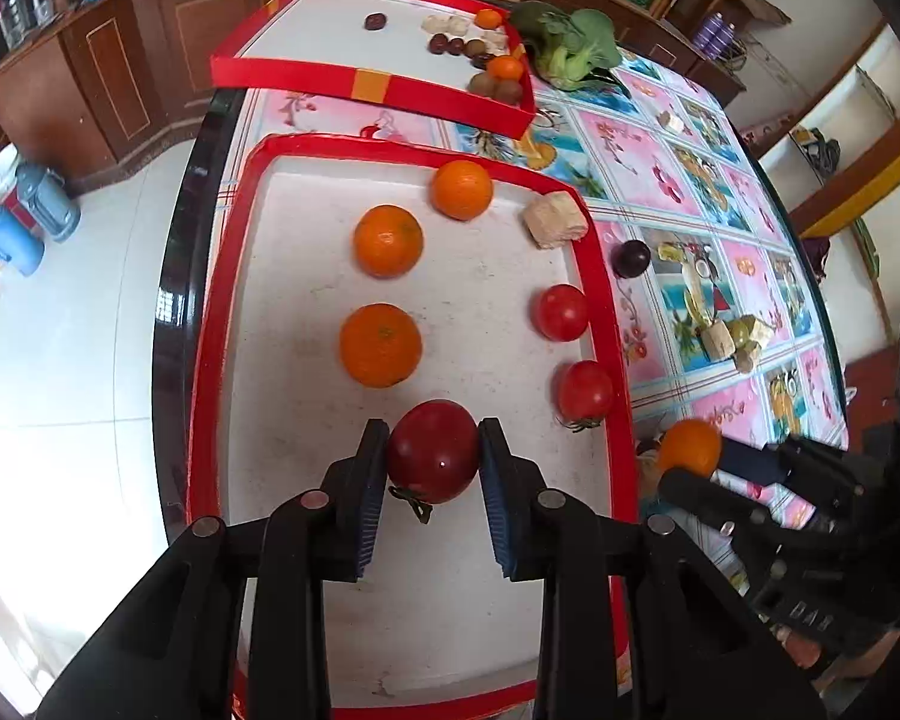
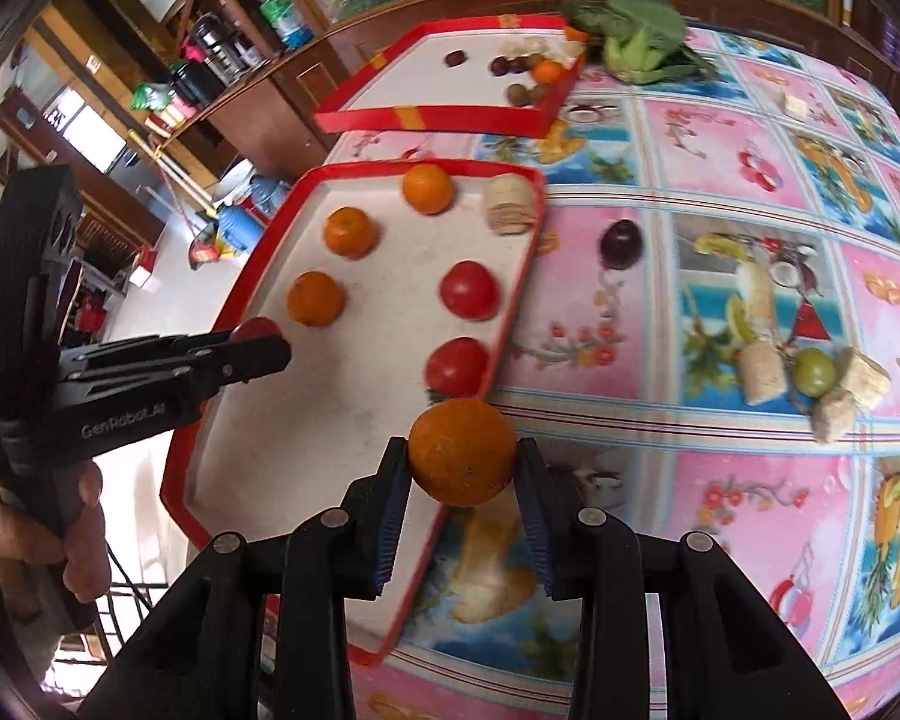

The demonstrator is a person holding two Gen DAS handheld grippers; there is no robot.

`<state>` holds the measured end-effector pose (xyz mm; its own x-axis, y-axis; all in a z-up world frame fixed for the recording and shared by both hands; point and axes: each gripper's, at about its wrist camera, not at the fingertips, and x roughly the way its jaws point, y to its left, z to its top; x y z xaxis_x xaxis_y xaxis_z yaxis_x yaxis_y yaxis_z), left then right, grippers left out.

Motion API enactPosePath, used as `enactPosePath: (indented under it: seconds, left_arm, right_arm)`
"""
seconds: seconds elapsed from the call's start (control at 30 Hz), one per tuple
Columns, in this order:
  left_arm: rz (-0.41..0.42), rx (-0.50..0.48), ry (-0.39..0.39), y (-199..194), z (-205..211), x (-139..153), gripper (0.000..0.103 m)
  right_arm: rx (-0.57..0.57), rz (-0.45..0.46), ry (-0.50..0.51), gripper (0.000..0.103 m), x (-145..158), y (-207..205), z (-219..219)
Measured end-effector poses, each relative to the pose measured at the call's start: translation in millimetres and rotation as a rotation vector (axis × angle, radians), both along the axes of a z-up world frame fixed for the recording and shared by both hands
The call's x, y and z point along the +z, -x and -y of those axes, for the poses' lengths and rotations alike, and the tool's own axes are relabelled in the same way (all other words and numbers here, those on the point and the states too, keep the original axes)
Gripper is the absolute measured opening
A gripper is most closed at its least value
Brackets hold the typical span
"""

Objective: Organize fruits
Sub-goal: 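Carry the orange and the tomato over the white tray with both tools, then lower the tomato into the tray and open the left tool while the right tool releases the orange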

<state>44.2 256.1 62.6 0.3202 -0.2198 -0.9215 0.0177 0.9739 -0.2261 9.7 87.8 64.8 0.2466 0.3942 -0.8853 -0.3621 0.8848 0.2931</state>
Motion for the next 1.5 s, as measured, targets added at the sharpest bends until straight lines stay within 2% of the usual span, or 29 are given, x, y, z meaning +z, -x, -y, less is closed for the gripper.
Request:
enactPosePath:
  seconds: [0.27, 0.53, 0.67, 0.87, 1.2, 1.5]
  left_arm:
    - [0.01, -0.046, 0.014, -37, 11, 10, 0.027]
    - [-0.037, -0.102, -0.029, -82, 35, -15, 0.027]
    - [-0.038, -0.135, -0.042, -88, 43, -23, 0.027]
    - [-0.04, -0.156, -0.064, -95, 48, -30, 0.027]
    - [-0.047, -0.16, -0.066, -103, 45, -36, 0.027]
    - [-0.055, -0.162, -0.066, -103, 50, -35, 0.028]
  right_arm:
    - [0.066, -0.031, -0.035, 0.036, -14, 10, -33]
    - [0.092, -0.05, 0.011, 0.035, -33, 14, -55]
    - [0.123, -0.013, 0.076, 0.035, -40, 12, -66]
    - [0.132, 0.004, 0.112, 0.035, -49, 10, -77]
    - [0.137, 0.051, 0.134, 0.036, -56, -5, -94]
    - [0.152, 0.057, 0.126, 0.038, -51, -4, -101]
